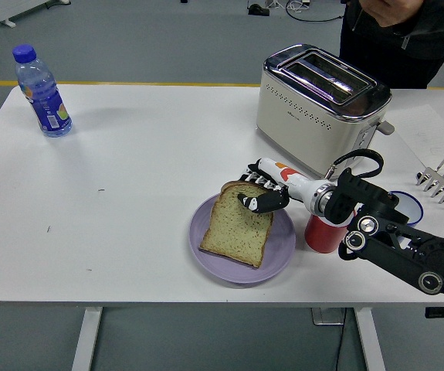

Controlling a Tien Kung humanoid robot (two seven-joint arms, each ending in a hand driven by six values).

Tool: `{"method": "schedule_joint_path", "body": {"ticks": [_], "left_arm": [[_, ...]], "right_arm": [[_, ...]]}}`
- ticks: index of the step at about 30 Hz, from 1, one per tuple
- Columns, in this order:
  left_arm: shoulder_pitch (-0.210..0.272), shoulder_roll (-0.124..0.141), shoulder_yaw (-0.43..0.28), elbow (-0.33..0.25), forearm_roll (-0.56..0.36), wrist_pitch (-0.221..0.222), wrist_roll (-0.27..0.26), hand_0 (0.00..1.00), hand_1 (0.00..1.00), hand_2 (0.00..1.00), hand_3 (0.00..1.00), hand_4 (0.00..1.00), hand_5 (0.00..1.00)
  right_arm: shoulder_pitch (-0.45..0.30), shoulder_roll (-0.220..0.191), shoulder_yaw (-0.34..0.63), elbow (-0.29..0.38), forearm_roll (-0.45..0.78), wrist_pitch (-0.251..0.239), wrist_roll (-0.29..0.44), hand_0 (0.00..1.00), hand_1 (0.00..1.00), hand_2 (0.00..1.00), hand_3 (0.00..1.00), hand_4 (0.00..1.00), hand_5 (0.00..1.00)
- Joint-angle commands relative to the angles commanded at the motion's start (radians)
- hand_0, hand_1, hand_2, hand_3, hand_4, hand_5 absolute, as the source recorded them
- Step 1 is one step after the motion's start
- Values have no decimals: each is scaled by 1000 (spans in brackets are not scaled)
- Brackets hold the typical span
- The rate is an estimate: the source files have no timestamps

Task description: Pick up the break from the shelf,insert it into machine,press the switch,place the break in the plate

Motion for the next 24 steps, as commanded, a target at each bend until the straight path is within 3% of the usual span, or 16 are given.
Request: {"method": "schedule_joint_path", "body": {"ticks": [4,5,16,17,24], "left_arm": [[0,0,1,0,-1,0,0,693,576,712,672,502,960],[0,0,1,0,-1,0,0,693,576,712,670,502,960],[1,0,2,0,0,0,1,693,576,712,669,502,960],[1,0,2,0,0,0,1,693,576,712,669,502,960],[5,-1,-4,0,9,0,2,693,576,713,669,502,960]], "right_arm": [[-1,1,-1,-9,-19,14,13,518,581,604,631,589,115],[-1,1,0,-11,-23,16,16,699,689,732,741,675,178],[-4,0,7,-12,-66,-1,34,751,723,772,775,699,200],[-4,0,7,-12,-67,-1,34,807,768,825,818,718,210],[-12,-13,32,30,-80,-7,49,815,773,830,820,720,212]]}}
